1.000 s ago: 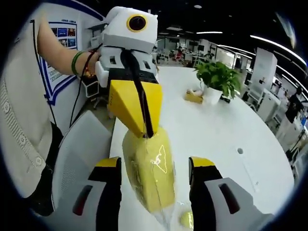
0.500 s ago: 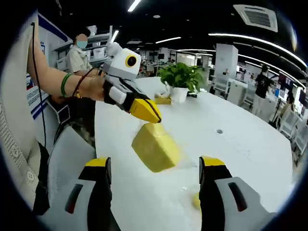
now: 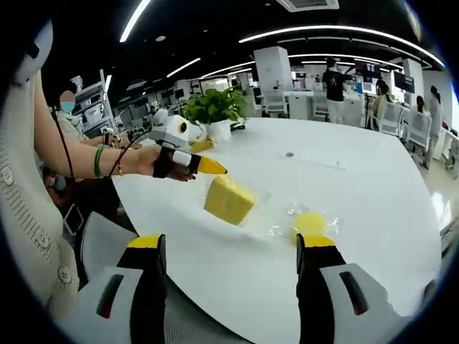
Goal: Compare the silicone blocks by pressing each to a similar depth, holding the contact briefly, and releasing to observe deformation and rebound differences across the visible hardness samples.
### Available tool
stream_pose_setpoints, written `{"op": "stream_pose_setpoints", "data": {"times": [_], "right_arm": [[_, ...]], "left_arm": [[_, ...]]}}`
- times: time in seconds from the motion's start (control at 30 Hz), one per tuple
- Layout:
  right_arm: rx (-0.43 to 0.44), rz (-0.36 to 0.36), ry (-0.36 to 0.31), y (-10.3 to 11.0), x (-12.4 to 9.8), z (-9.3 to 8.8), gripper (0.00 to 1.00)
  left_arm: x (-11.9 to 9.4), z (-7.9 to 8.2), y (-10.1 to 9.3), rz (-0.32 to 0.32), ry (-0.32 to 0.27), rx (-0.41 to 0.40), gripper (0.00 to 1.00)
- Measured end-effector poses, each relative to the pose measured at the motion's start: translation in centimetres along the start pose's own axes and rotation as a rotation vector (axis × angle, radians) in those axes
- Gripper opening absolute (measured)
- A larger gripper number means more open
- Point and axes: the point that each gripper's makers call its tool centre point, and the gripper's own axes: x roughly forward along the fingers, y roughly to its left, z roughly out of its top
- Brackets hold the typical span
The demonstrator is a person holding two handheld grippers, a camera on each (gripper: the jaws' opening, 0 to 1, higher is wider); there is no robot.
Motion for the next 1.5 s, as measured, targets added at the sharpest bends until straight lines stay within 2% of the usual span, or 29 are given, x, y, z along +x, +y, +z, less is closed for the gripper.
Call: {"op": "stream_pose_setpoints", "data": {"times": [0.1, 0.13, 0.17, 0.23, 0.33, 0.53, 0.73, 0.83, 0.97, 1.1, 1.3, 1.5], "right_arm": [[0.049, -0.026, -0.012, -0.9, -0.8, -0.1, 0.71], [0.081, -0.042, -0.040, -1.4, -1.2, 0.3, 0.70], [0.095, -0.047, -0.047, -1.7, -1.5, 0.4, 0.70], [0.084, -0.067, -0.026, -2.3, -1.9, 0.0, 0.70], [0.091, -0.090, 0.034, -2.9, -2.0, -1.2, 0.68], [0.094, -0.073, 0.075, -1.8, -1.4, -1.8, 0.67], [0.106, -0.078, 0.097, -2.1, -1.3, -2.3, 0.67], [0.115, -0.082, 0.085, -2.2, -1.3, -2.2, 0.67], [0.128, -0.099, 0.094, -2.6, -1.1, -2.8, 0.67], [0.131, -0.104, 0.105, -2.5, -1.1, -3.2, 0.66], [0.140, -0.107, 0.106, -2.4, -0.9, -3.4, 0.66], [0.137, -0.099, 0.101, -2.4, -0.7, -3.1, 0.66]], "left_arm": [[-0.1, -0.6, 2.4, 0.059, 0.013, 0.004, 0.00], [-0.2, 0.2, 2.8, 0.061, -0.028, 0.001, 0.00], [-0.5, 0.2, 3.2, 0.063, -0.021, -0.010, 0.00], [-0.7, 0.5, 4.6, 0.112, -0.020, 0.037, 0.00], [-0.7, 0.8, 6.2, 0.128, -0.023, 0.030, 0.00], [-0.4, 1.0, 9.5, 0.165, -0.016, 0.040, 0.00], [0.4, 0.1, 12.2, 0.217, 0.036, 0.085, 0.00], [0.9, -0.7, 13.4, 0.250, 0.058, 0.094, 0.00], [1.3, -1.4, 14.5, 0.280, 0.092, 0.120, 0.00], [1.5, -1.6, 15.0, 0.292, 0.098, 0.132, 0.00], [1.3, -1.9, 15.3, 0.303, 0.088, 0.100, 0.00], [1.2, -1.8, 15.4, 0.304, 0.078, 0.103, 0.00]]}}
